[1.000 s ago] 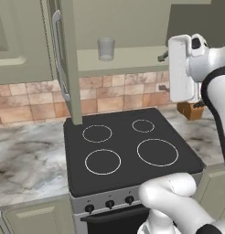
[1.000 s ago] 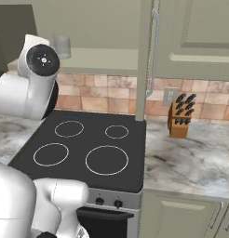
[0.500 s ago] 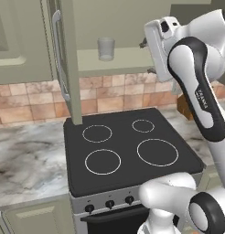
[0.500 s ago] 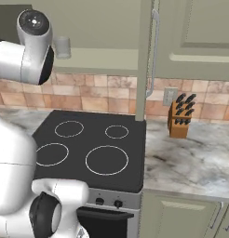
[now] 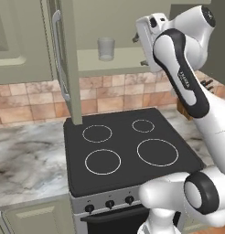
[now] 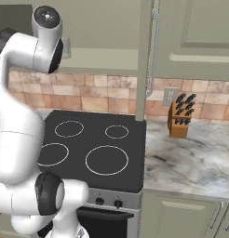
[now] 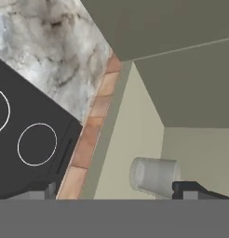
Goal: There is a bowl on the dining counter. Grab a lemon wedge from the fridge and place it in the bowl. Then get the liquor bottle and glass cup from the cabinet and place them next to the bowl.
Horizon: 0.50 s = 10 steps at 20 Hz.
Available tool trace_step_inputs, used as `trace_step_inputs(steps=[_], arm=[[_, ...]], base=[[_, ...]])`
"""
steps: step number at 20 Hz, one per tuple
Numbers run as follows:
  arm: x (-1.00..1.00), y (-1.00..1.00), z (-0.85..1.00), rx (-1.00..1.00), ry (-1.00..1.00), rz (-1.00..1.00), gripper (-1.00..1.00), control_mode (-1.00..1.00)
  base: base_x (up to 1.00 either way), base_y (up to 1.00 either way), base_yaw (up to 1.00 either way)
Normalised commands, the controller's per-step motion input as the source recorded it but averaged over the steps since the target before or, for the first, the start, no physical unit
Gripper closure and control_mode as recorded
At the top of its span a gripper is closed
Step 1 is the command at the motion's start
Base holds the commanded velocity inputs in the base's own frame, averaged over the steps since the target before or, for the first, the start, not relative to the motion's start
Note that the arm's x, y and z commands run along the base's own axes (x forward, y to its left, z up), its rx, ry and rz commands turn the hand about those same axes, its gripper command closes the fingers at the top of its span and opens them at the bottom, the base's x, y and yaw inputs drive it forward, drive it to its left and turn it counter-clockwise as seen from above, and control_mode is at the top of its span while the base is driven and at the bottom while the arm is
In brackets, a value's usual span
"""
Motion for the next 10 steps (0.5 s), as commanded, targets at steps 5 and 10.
trace_step_inputs(steps=[5, 10], arm=[[0.62, 0.04, -0.07, 0.0, 0.0, 0.0, -1.0, -1.0], [0.54, 0.14, -0.01, 0.0, 0.0, 0.0, -1.0, -1.0]], base=[[0.0, 0.0, 0.0], [0.0, 0.0, 0.0]])
